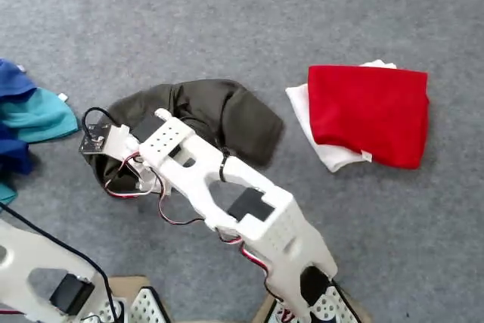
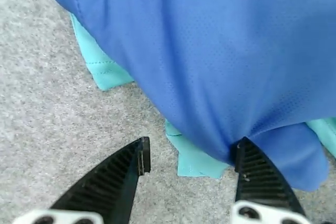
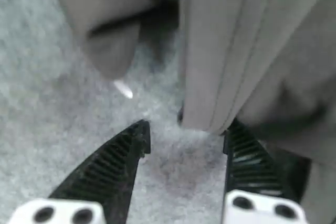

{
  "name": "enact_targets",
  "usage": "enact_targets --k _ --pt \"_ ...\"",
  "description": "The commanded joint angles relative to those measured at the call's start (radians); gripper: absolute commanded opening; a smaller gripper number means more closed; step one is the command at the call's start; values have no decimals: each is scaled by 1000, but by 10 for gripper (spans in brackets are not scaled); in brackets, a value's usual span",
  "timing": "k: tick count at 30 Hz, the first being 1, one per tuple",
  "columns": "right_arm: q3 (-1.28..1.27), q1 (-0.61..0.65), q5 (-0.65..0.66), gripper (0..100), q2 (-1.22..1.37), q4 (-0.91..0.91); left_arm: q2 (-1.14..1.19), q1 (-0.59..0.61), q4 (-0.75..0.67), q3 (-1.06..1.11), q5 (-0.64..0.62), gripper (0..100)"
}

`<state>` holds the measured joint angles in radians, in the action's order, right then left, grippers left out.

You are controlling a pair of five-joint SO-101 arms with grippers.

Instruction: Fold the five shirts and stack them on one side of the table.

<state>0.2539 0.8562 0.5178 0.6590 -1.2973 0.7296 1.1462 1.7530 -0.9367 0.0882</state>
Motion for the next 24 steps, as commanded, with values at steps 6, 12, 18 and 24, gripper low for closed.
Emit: enact_targets --k 6,12,18,24 --pt "171 3 2 240 42 14 -61 -8 3 1 11 278" --pt "186 -5 5 204 44 21 -61 -10 3 1 11 278" --pt "189 -55 0 35 84 43 -61 -10 3 1 11 278" --pt "220 -110 2 18 67 -29 -61 -7 3 1 12 278"
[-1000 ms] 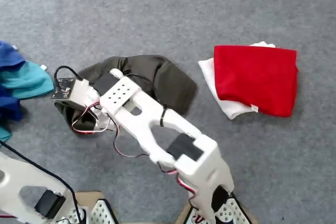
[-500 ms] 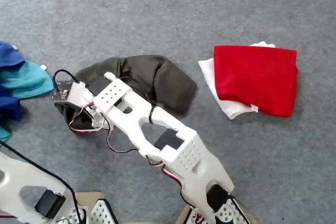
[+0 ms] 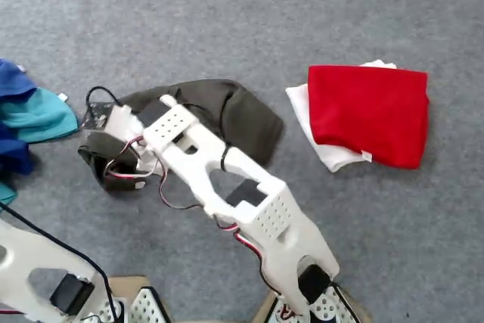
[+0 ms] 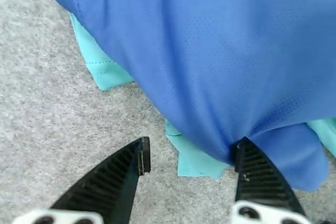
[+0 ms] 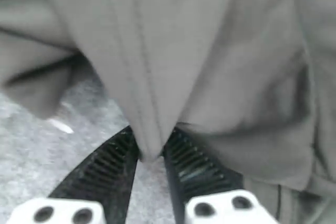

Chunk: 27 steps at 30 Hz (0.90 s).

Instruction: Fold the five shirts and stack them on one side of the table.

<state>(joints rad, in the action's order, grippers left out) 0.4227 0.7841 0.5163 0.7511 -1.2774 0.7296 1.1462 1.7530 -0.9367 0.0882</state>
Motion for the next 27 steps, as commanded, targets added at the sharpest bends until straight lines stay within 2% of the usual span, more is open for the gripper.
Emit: enact_targets --k 1,7,13,21,27 --pt "70 -41 8 18 -39 -83 -61 -7 5 1 12 278" --pt "226 -75 11 16 -145 -275 -61 -7 5 1 12 278" --pt "406 -137 77 16 -248 -488 -63 -8 6 1 12 278" --pt "478 -290 74 16 -522 -488 -74 -36 6 -1 12 278" --pt "524 -350 72 17 -737 -480 -115 -82 8 15 12 278"
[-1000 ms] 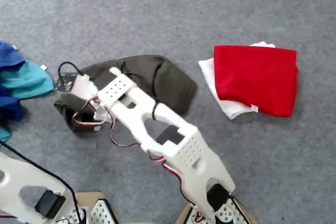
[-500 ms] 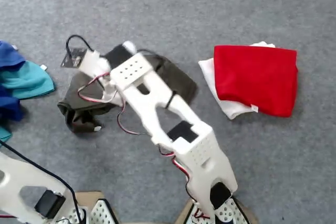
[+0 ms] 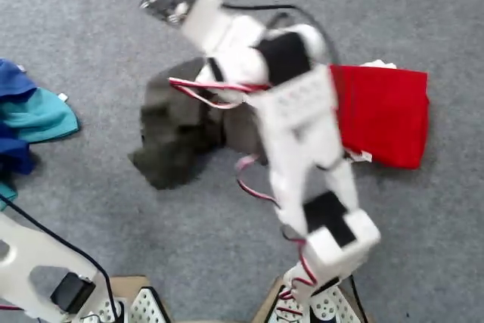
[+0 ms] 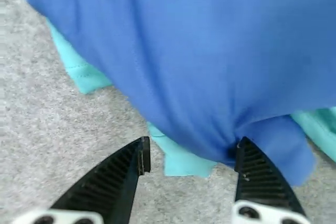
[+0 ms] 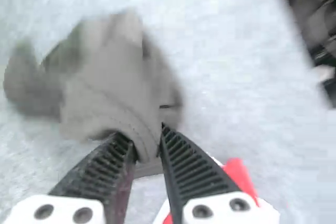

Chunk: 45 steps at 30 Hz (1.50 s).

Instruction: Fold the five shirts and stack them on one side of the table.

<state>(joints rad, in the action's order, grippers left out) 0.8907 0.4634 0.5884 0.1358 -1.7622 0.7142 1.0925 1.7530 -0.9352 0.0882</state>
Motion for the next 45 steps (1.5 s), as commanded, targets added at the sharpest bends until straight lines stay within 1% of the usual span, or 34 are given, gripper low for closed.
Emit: enact_targets --k 1,4,6,8,13,15,18,21,24,27,29,31,37,40,45 --pt "59 -29 0 17 -145 5 -123 -45 8 31 14 278" --pt "64 -29 0 17 -173 5 -229 -119 8 120 17 278" --pt "56 -29 0 17 -171 8 -316 -189 8 209 18 278" --pt "30 -29 0 17 -165 31 -416 -274 8 318 31 278" --pt "-21 -29 5 17 -124 84 -684 -510 3 621 137 278" --pt "-24 -31 5 16 -113 84 -798 -598 -31 756 158 278" --pt "-24 -46 2 16 -108 83 -956 -710 -146 1007 175 278" --pt "-24 -51 0 16 -108 80 -1076 -799 -322 1303 166 278" --pt "-25 -48 -2 16 -107 80 -1152 -814 -574 1569 107 278" --pt "-25 -44 -34 15 -107 61 -1191 -809 -779 1747 41 278" --pt "-25 -44 -55 15 -107 60 -1191 -840 -852 1807 6 278" --pt "-25 -49 -63 15 -107 60 -1189 -888 -879 1834 -25 278" --pt "-25 -51 -64 15 -108 58 -1189 -1043 -885 1837 -144 278" --pt "-25 -51 -64 15 -108 58 -1191 -1058 -901 1834 -219 278" --pt "-25 -52 -64 15 -108 58 -1186 -1067 -867 1764 -376 278"
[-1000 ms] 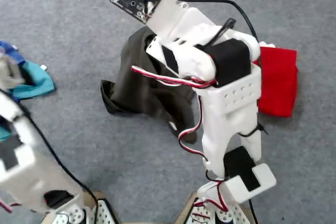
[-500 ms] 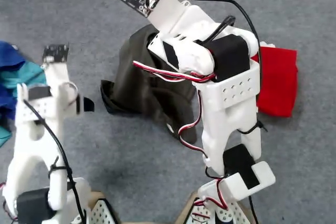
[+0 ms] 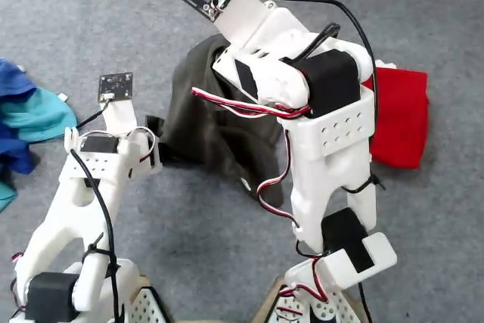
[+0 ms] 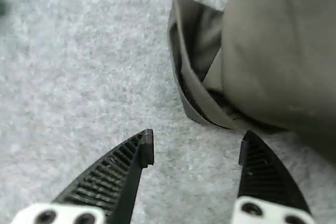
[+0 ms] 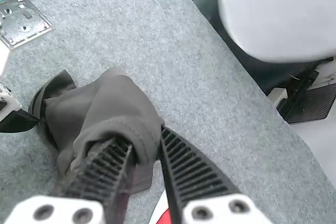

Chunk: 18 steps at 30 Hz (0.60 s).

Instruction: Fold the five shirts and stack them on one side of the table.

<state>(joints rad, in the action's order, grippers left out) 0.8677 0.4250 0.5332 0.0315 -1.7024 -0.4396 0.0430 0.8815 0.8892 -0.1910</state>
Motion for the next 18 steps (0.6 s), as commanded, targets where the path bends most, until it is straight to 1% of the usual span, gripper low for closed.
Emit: enact_targets --k 1,2,4,8,11,14,17,18 --pt "-2 -14 -9 15 -2 -2 -28 -25 -9 -65 -135 278" --pt "-2 -14 -9 15 -2 -2 -14 -33 -26 -68 -163 278" --pt "-2 -12 -9 15 -2 -2 40 -48 -58 -73 -180 273" --pt "-2 -12 -9 15 -2 -2 218 -64 -89 -105 -166 161" --pt "-2 -12 -9 15 -2 -2 370 -68 -87 -165 -126 142" --pt "-2 -12 -9 15 -2 -2 466 -61 -31 -262 -123 127" --pt "-2 -14 -9 15 -2 -2 511 -59 54 -351 -118 16" --pt "-2 -14 -9 15 -2 -2 514 -58 74 -369 -109 37"
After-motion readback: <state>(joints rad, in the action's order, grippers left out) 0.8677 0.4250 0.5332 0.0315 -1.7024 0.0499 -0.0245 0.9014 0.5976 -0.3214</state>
